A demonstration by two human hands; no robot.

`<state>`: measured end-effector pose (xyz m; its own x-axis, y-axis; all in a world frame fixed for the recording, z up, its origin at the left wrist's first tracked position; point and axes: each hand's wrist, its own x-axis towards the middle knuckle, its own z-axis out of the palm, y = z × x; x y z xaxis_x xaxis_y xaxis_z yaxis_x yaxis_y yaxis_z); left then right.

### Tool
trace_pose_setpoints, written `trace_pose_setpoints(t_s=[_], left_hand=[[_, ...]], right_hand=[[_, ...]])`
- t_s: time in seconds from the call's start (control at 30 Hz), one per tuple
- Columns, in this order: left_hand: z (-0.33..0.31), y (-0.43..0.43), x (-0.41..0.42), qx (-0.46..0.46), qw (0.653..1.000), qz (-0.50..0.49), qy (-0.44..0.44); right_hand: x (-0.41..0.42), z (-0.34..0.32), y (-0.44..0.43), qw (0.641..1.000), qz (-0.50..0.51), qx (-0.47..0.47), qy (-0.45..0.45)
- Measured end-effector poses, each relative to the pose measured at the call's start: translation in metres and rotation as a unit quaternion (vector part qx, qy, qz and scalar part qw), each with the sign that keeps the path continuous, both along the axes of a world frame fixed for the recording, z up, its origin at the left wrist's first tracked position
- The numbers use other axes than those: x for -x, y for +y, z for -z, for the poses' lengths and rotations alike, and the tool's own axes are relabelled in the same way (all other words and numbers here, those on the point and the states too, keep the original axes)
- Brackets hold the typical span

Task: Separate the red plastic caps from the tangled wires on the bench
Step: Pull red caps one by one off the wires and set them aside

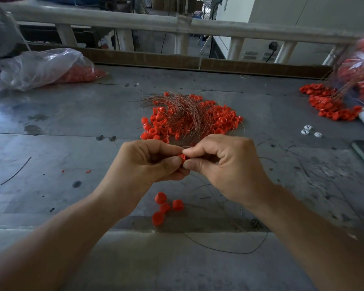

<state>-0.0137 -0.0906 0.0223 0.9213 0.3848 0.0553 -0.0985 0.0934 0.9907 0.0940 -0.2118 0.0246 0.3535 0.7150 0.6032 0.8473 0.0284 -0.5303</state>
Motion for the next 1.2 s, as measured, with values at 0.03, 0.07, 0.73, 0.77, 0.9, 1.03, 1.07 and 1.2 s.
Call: trace_pose_setpoints(t_s=[0.03,0.07,0.73,0.77,0.9,1.03,1.07,1.2], left_hand=[[0.0,0.0,0.0,0.003,1.0,0.004,-0.001],[0.0,0.001,0.0,0.009,1.0,0.006,0.0],[-0.004,-0.003,0.002,0.002,0.997,0.065,-0.031],[-0.003,-0.005,0.002,-0.029,0.997,0.061,-0.037],[0.001,-0.009,0.004,-0.075,0.994,0.054,-0.056],[0.003,-0.01,0.007,-0.093,0.992,0.051,-0.073],[0.003,-0.01,0.007,-0.091,0.992,0.054,-0.072],[-0.002,-0.007,0.005,-0.054,0.994,0.071,-0.066]], right_hand=[[0.0,0.0,0.0,1.0,-0.002,-0.001,-0.002],[-0.001,0.0,0.0,1.0,-0.006,-0.003,-0.001],[-0.004,-0.006,-0.002,0.99,-0.081,0.101,0.047],[-0.003,-0.005,-0.002,0.991,-0.076,0.106,0.037],[0.002,-0.006,-0.002,0.992,-0.068,0.101,0.016],[0.006,-0.006,-0.003,0.994,-0.067,0.085,0.012],[0.006,-0.006,-0.003,0.994,-0.066,0.086,0.015],[0.003,-0.011,-0.005,0.989,-0.076,0.087,0.092]])
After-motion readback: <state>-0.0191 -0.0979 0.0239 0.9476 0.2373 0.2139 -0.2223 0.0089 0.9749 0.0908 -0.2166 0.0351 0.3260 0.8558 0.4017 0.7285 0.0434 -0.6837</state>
